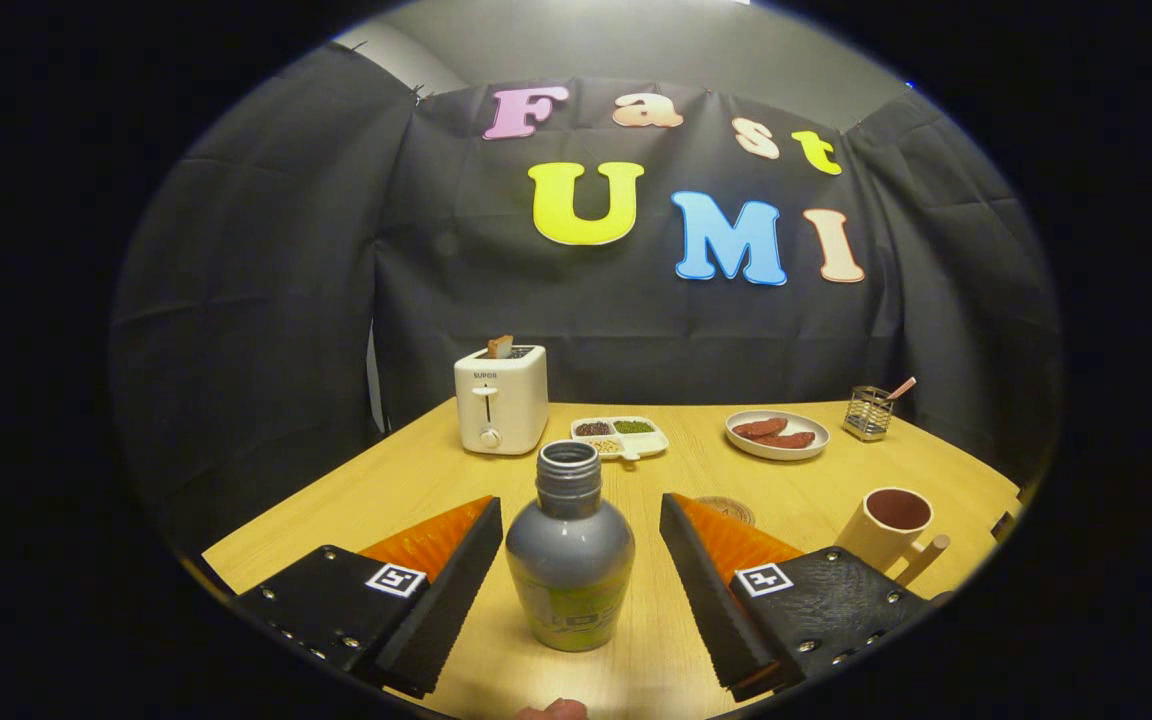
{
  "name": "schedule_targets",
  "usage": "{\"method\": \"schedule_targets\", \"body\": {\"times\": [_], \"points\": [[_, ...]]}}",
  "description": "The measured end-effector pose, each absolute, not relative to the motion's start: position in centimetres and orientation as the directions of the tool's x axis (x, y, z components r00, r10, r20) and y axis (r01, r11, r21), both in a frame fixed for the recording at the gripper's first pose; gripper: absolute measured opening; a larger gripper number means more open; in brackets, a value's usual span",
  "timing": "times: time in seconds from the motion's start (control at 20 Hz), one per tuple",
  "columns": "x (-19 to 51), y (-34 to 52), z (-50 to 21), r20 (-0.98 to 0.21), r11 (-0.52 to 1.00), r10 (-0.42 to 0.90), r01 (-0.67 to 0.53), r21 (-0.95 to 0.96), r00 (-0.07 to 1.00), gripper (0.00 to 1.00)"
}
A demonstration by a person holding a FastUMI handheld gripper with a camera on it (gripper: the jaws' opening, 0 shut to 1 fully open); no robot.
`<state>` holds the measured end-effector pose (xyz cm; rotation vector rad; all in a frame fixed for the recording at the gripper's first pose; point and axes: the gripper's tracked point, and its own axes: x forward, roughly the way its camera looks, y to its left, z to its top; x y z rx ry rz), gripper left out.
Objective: Take the bottle from table, then pour the juice into the cup, finally place the bottle on the coaster
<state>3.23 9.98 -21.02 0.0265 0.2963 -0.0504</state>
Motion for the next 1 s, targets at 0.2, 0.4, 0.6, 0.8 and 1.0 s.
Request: {"method": "schedule_targets", "body": {"times": [0.2, 0.4, 0.6, 0.8, 1.0], "points": [[3.3, 10.1, -22.7, -0.320, 0.998, -0.041, 0.055, 0.034, 0.947, 0.97], [3.2, 10.4, -24.5, -0.356, 0.997, -0.042, 0.061, 0.043, 0.934, 0.97], [3.0, 10.6, -26.1, -0.395, 0.997, -0.040, 0.065, 0.049, 0.918, 0.97], [3.0, 10.7, -27.5, -0.425, 0.996, -0.045, 0.076, 0.055, 0.904, 0.97], [2.6, 10.4, -28.4, -0.449, 0.995, -0.055, 0.084, 0.045, 0.892, 0.97]]}}
